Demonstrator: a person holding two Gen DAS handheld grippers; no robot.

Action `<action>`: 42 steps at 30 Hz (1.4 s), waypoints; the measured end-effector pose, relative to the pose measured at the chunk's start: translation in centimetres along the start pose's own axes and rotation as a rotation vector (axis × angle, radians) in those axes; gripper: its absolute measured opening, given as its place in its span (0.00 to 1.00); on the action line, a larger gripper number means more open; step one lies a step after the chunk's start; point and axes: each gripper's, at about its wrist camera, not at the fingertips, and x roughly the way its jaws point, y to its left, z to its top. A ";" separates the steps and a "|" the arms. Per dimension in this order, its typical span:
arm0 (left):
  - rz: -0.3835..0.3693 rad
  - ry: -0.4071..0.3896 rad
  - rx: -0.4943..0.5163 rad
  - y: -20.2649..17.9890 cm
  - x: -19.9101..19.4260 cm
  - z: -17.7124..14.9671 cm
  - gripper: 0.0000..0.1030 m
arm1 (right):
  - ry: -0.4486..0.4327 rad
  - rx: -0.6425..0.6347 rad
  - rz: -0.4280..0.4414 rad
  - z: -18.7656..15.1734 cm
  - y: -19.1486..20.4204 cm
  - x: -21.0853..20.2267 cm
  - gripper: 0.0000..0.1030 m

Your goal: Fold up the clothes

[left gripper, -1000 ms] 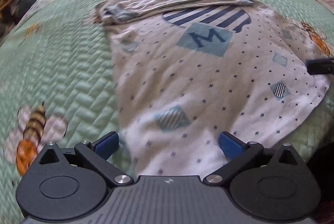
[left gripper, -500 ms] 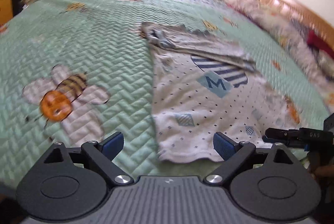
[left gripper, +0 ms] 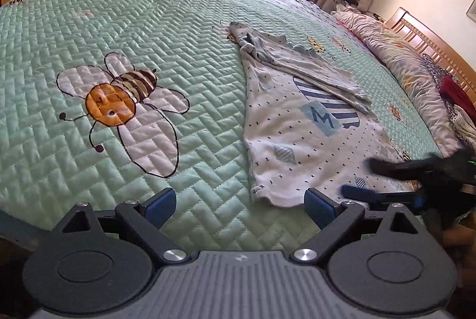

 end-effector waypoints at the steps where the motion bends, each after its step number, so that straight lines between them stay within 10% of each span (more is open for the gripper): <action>1: 0.002 0.001 -0.005 0.1 0.1 0.0 0.91 | 0.013 0.021 -0.001 0.3 -0.4 0.7 0.45; 3: 0.004 -0.006 -0.013 0.3 0.0 0.1 0.91 | -0.005 0.090 -0.021 0.4 -0.9 0.6 0.36; 6: 0.028 -0.013 -0.040 0.9 0.2 0.3 0.92 | -0.004 0.048 -0.015 0.3 1.4 0.0 0.55; 12: 0.007 -0.010 -0.078 1.3 0.7 0.6 0.92 | 0.073 -0.027 -0.026 1.4 3.4 3.8 0.58; 16: -0.030 -0.020 -0.124 1.5 0.4 0.9 0.92 | 0.038 0.040 -0.052 2.9 1.9 5.3 0.38; 28: -0.041 0.000 -0.221 2.6 1.1 0.9 0.93 | 0.081 0.050 -0.002 2.1 3.4 7.2 0.56; 42: -0.197 0.029 -0.216 1.6 6.4 2.4 0.90 | -0.114 0.193 0.134 -0.8 -0.9 -5.9 0.65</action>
